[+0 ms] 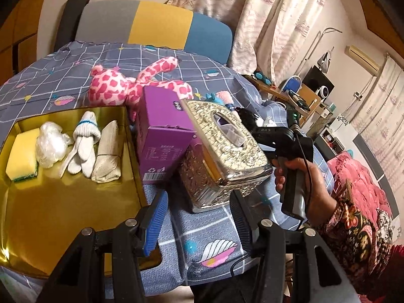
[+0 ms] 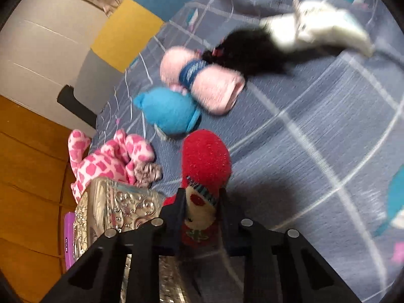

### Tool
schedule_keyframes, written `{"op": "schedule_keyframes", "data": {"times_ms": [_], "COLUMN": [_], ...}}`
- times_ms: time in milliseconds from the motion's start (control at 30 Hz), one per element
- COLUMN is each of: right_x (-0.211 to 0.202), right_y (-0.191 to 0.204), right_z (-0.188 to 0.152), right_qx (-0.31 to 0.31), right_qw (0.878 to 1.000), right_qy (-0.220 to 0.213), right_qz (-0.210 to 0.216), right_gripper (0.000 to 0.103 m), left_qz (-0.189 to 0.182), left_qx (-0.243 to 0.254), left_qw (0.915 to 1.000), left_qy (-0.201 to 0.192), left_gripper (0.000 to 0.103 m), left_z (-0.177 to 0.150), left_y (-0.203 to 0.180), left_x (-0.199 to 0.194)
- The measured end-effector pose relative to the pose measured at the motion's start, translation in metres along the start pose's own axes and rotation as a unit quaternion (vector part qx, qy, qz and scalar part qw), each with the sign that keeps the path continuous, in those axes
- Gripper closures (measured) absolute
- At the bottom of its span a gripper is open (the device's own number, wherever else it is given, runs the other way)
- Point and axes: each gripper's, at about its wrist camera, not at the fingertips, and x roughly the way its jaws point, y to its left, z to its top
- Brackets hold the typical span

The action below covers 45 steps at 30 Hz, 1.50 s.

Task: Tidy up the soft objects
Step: 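Grasp the blue plush toy with the left tool while the right tool holds the red sock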

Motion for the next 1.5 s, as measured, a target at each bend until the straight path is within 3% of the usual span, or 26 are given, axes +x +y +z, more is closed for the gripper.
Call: {"op": "schedule_keyframes", "data": {"times_ms": [233, 467, 667, 800, 900, 1100, 1233, 1300, 1500], "right_x": [-0.034, -0.038, -0.039, -0.04, -0.039, -0.038, -0.038, -0.038, -0.037], "right_y": [-0.028, -0.051, -0.059, -0.069, -0.078, -0.078, -0.079, -0.08, -0.082], "right_z": [0.014, 0.011, 0.006, 0.006, 0.006, 0.005, 0.004, 0.003, 0.003], "right_qx": [-0.052, -0.099, -0.1, -0.081, -0.061, -0.061, -0.058, -0.058, -0.056], "right_qw": [0.994, 0.982, 0.982, 0.985, 0.987, 0.987, 0.987, 0.986, 0.986], "right_qy": [-0.074, -0.125, -0.143, -0.145, -0.146, -0.149, -0.152, -0.153, -0.156], "right_qz": [-0.065, -0.098, -0.074, -0.044, -0.022, -0.016, -0.01, -0.008, -0.004], "right_gripper": [0.079, 0.08, 0.08, 0.079, 0.079, 0.079, 0.08, 0.08, 0.08], "left_qz": [-0.011, -0.029, -0.016, -0.011, 0.006, 0.058, 0.091, 0.115, 0.134], "left_qx": [0.021, 0.045, 0.061, 0.034, 0.015, 0.003, -0.004, -0.014, 0.007], "left_qw": [0.9997, 0.9983, 0.996, 0.9929, 0.9914, 0.9873, 0.9766, 0.9709, 0.9662], "left_qy": [-0.001, 0.025, 0.063, 0.114, 0.129, 0.148, 0.195, 0.21, 0.22], "left_gripper": [0.052, 0.051, 0.043, 0.042, 0.042, 0.039, 0.038, 0.03, 0.028], "left_z": [0.023, 0.071, 0.126, 0.163, 0.184, 0.209, 0.215, 0.217, 0.221], "left_y": [-0.023, -0.063, -0.098, -0.111, -0.115, -0.111, -0.096, -0.086, -0.081], "left_x": [0.007, 0.035, 0.079, 0.125, 0.159, 0.228, 0.276, 0.294, 0.329]}}
